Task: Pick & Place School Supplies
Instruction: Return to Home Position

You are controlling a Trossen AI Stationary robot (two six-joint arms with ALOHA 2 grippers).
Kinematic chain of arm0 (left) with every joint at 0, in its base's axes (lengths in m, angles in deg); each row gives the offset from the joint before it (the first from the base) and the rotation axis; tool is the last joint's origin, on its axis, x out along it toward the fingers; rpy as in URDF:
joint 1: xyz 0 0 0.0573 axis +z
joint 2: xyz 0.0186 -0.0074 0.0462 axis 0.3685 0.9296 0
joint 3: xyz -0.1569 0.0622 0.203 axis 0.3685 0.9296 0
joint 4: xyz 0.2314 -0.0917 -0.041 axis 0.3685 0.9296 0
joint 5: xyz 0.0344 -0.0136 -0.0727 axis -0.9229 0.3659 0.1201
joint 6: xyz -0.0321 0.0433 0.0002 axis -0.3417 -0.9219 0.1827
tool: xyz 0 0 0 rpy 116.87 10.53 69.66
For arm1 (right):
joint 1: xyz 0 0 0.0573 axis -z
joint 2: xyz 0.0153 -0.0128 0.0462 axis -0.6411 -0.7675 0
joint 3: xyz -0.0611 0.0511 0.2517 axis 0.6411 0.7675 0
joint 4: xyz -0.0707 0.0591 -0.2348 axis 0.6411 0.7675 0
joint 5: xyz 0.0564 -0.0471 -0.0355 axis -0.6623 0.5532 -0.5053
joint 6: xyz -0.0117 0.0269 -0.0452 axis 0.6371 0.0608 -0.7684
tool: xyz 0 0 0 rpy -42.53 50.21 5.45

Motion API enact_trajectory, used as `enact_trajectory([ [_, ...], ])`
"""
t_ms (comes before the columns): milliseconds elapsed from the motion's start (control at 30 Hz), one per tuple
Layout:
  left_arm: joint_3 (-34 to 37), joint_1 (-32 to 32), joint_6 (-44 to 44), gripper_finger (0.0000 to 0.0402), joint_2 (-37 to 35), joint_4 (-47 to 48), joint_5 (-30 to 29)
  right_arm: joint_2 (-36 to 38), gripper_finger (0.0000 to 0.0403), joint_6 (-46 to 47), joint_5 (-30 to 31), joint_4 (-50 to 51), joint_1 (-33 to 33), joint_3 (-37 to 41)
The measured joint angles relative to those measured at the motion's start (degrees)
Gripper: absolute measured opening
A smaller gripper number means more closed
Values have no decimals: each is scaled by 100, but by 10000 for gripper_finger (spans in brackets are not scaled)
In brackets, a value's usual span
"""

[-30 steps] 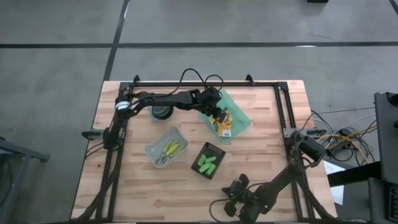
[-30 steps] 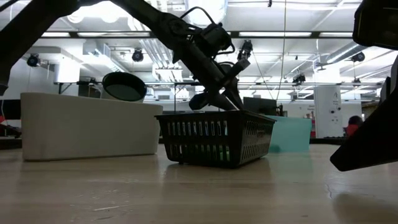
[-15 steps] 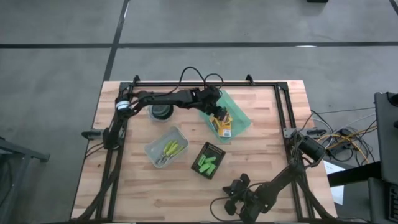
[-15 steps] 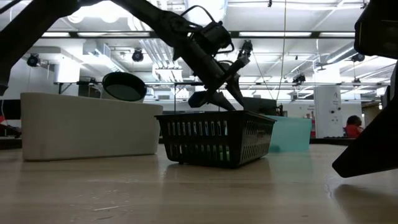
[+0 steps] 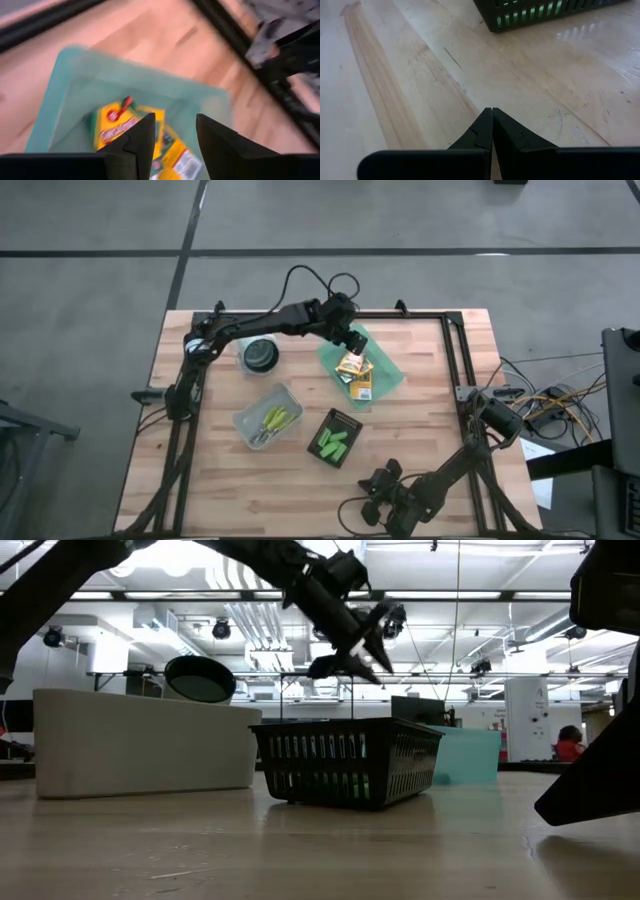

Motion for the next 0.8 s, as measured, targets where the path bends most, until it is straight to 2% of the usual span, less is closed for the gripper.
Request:
enact_trajectory([
  [133,-555,0,-330,147,0,237,132,0,8,-8,0,-1,0,0],
  [300,-1448,-66,-783,147,0,1041,116,0,8,-8,2,-1,0,0],
  [533,-2773,-445,-1572,147,-50,1728,-20,0,8,-10,2,1,0,0],
  [633,-2565,-721,-1806,147,-454,1349,-552,0,8,-10,7,0,2,0],
  [800,-1904,-1383,-2428,147,-1325,1086,-2184,137,8,-51,7,25,2,4],
])
